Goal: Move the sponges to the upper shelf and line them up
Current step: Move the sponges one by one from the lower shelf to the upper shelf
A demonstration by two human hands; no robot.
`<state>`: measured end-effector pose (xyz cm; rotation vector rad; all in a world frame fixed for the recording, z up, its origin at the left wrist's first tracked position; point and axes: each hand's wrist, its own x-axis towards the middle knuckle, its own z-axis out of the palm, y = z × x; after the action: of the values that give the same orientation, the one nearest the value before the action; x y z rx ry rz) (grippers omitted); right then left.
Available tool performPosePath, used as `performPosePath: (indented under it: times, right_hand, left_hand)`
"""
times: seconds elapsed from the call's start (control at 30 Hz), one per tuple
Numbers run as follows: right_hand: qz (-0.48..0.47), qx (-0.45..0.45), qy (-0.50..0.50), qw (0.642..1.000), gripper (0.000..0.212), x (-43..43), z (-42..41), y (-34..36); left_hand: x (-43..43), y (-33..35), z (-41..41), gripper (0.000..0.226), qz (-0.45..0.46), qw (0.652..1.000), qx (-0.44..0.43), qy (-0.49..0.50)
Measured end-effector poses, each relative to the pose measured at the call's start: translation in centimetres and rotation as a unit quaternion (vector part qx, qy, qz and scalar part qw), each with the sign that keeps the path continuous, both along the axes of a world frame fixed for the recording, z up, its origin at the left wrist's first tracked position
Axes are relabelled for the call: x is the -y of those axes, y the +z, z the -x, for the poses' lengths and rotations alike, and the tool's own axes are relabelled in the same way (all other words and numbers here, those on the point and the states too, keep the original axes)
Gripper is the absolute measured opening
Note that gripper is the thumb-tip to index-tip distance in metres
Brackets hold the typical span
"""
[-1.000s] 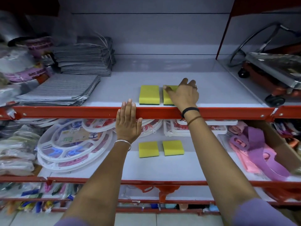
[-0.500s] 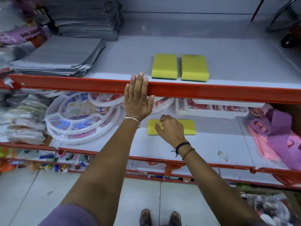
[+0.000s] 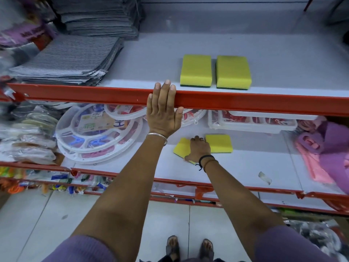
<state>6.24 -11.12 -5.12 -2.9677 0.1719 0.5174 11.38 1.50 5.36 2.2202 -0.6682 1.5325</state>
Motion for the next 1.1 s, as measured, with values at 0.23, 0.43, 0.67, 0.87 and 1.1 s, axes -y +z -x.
performPosePath:
  times: [0.23,0.43,0.67,0.87,1.1]
  right_hand:
    - [-0.082,0.026,-0.109,0.990,0.082,0.4,2.7,5.0]
    - [-0.086,0.015,-0.085,0.993,0.078,1.8,6.3,15.9]
    - [-0.091,0.061,-0.076,0.991,0.054,4.1,10.9,28.1]
    - [-0.124,0.257,-0.208,0.936,0.087,8.6,9.3,31.3]
    - [-0.126,0.286,-0.310,0.898,0.087,11.7,3.4,27.4]
  left_hand:
    - [-0.2,0.1,0.3,0.060,-0.013,0.999,-0.023,0.027]
    - [-0.4,0.7,1.1,0.051,-0.017,0.997,-0.067,0.041]
    - [-0.4,1.2,2.4,0.054,-0.026,0.993,-0.106,0.052]
    - [-0.3,1.7,2.7,0.054,-0.020,0.991,-0.118,0.053]
    - [-0.3,1.6,2.5,0.054,-0.020,0.994,-0.099,0.051]
